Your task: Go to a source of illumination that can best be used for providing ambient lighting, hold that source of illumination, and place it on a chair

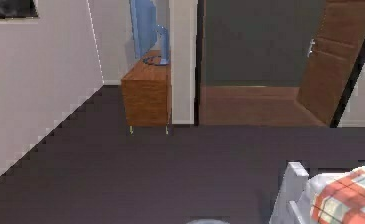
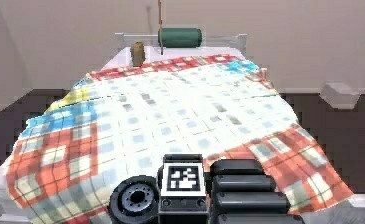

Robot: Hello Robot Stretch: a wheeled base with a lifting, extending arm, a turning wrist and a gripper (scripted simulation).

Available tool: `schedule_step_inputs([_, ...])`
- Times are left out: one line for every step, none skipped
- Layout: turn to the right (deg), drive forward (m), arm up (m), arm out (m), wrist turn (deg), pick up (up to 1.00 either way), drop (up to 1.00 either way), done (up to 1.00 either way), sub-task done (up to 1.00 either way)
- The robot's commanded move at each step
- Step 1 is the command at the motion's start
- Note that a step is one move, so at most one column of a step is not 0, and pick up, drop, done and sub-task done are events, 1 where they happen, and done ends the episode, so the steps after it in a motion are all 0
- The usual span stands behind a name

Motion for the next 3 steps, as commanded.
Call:
schedule_step_inputs([0.0, 1.00, 0.00, 0.00, 0.0, 0.00, 0.00, 0.00, 0.00])
schedule_step_inputs([18.0, 0.00, 0.00, 0.00, 0.0, 0.00, 0.00, 0.00, 0.00])
schedule_step_inputs([0.0, 0.15, 0.00, 0.00, 0.0, 0.00, 0.00, 0.00, 0.00])
